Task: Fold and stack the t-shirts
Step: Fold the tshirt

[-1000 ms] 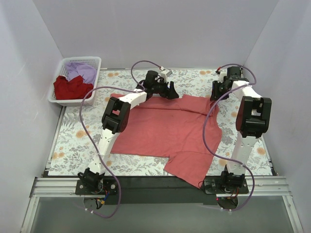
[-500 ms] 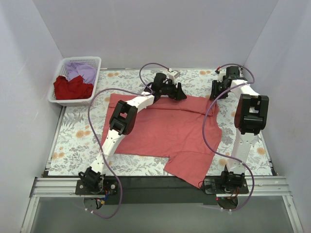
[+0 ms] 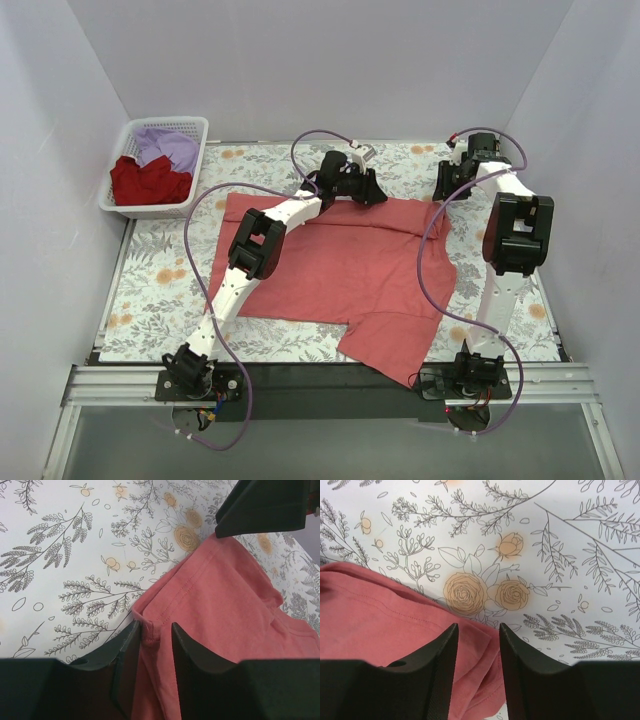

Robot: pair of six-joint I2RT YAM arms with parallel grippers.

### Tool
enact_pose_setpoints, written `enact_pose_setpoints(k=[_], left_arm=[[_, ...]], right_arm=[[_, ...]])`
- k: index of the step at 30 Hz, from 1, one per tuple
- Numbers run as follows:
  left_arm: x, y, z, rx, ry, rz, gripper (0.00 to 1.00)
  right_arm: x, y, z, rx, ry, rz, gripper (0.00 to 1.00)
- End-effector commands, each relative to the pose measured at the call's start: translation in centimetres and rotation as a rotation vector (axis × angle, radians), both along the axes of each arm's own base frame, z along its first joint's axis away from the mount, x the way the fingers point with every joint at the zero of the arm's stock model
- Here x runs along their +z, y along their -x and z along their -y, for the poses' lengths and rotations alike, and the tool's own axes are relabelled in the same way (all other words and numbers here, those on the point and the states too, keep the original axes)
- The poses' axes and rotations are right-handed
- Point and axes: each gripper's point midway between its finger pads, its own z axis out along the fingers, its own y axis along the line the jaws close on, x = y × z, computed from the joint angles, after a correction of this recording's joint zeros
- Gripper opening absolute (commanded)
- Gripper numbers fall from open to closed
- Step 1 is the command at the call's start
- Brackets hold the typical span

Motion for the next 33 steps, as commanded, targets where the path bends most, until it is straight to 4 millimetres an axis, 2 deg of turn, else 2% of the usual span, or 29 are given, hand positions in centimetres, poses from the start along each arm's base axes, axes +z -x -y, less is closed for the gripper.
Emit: enact_pose_setpoints(k=[1, 13, 15, 16, 21, 22, 24, 25, 26, 27, 28, 29, 33], left_arm=[[2.5, -0.7, 0.7, 0.006, 0.037, 0.056, 0.29], [2.7, -0.7, 0.8, 0.007, 0.048, 0.057, 0.26], [2.8, -0.7, 0.8, 0.007, 0.051, 0.054, 0.24], [2.8, -0.7, 0.8, 0.010, 0.052, 0.050, 0.19], [3.3, -0.6, 0.9, 0.001, 0.061, 0.058, 0.09], [3.4, -0.6, 0.9, 0.001, 0.062, 0.058, 0.04], [3.6, -0.6, 0.8, 0.002, 0.067, 0.058, 0.02], [3.9, -0.5, 0.9, -0.001, 0.074, 0.061, 0.01], [3.9, -0.5, 1.0, -0.003, 0.074, 0.060, 0.01], [4.0, -0.5, 0.9, -0.003, 0.074, 0.062, 0.00], [4.0, -0.4, 1.0, -0.006, 0.074, 0.061, 0.00], [4.0, -0.4, 0.9, -0.006, 0.074, 0.061, 0.00], [3.8, -0.3, 0.8, -0.006, 0.070, 0.055, 0.00]], right_arm=[[1.0, -2.0, -0.1, -0.009, -0.025, 0.051, 0.45], [0.3, -1.0, -0.5, 0.003, -0.047, 0.022, 0.38], [0.6, -1.0, -0.7, 0.007, -0.053, 0.030, 0.36], [0.9, -1.0, -0.9, 0.012, -0.063, 0.034, 0.35], [1.9, -0.9, -1.2, 0.027, -0.077, 0.044, 0.23], [2.1, -0.8, -1.2, 0.028, -0.076, 0.047, 0.21], [2.1, -0.6, -1.2, 0.032, -0.072, 0.045, 0.13], [2.2, -0.3, -1.3, 0.038, -0.076, 0.040, 0.05], [2.3, -0.3, -1.3, 0.038, -0.076, 0.043, 0.04], [2.3, -0.3, -1.3, 0.038, -0.076, 0.043, 0.04], [2.4, -0.2, -1.2, 0.033, -0.065, 0.042, 0.09], [2.4, -0.1, -0.9, 0.021, -0.058, 0.040, 0.19], [2.2, 0.3, -0.3, -0.007, -0.027, 0.031, 0.30]])
